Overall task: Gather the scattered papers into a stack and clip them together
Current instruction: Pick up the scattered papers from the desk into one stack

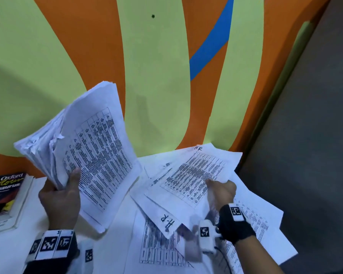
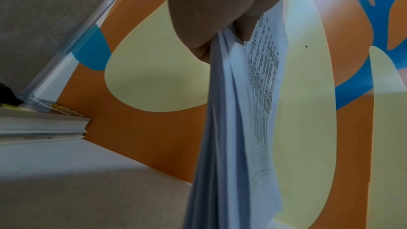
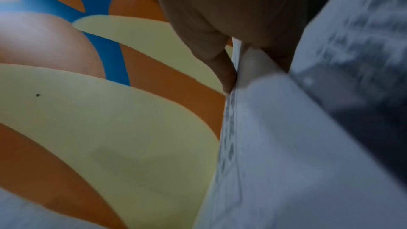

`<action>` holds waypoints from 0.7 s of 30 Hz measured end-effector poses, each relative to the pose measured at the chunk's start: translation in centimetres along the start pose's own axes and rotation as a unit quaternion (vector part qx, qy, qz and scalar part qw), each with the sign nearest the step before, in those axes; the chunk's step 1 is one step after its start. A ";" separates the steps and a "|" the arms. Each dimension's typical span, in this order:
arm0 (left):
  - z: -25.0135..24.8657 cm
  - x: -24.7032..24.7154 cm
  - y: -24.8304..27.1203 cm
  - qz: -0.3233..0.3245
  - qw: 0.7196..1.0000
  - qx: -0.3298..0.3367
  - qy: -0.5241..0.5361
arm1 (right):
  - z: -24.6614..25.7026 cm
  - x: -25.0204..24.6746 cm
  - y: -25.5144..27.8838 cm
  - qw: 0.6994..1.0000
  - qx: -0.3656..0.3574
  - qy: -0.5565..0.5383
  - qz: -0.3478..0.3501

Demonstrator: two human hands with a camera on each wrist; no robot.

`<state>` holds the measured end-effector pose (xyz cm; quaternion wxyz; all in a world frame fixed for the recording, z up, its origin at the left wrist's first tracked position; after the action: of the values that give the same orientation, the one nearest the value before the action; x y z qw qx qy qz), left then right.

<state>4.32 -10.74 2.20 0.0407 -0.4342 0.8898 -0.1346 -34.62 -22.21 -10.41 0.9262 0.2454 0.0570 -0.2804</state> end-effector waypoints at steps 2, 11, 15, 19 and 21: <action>0.2 0.7 0.0 0.003 1.000 -0.003 0.006 | -0.5 -3.3 0.0 0.999 -0.008 0.030 0.013; 1.5 3.7 0.7 0.035 0.999 -0.026 0.026 | -4.3 -15.3 -0.4 0.939 0.054 0.301 -0.157; 1.4 4.3 1.3 0.053 0.998 -0.025 0.011 | -6.1 -16.8 -1.4 0.929 0.107 0.332 -0.125; 1.8 4.5 1.5 0.068 0.997 -0.028 0.011 | -5.3 -16.5 -0.6 0.929 0.060 0.301 -0.205; 1.8 4.4 1.4 0.075 0.997 -0.030 0.002 | -4.1 -16.3 0.3 0.934 -0.021 0.266 -0.237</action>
<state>0.87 -13.74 0.27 0.0360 -0.3666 0.9237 -0.1052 -47.99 -11.97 -9.94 0.7890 0.2708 0.3638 -0.4146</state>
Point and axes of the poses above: each hand's wrist, its own y-axis away from the middle knuckle, its own x-axis out of the palm, z = x × y, the point moved 3 cm from there along -y, towards the middle knuckle, and after that the axes turned 4 degrees about y, right-handed, at the moved point
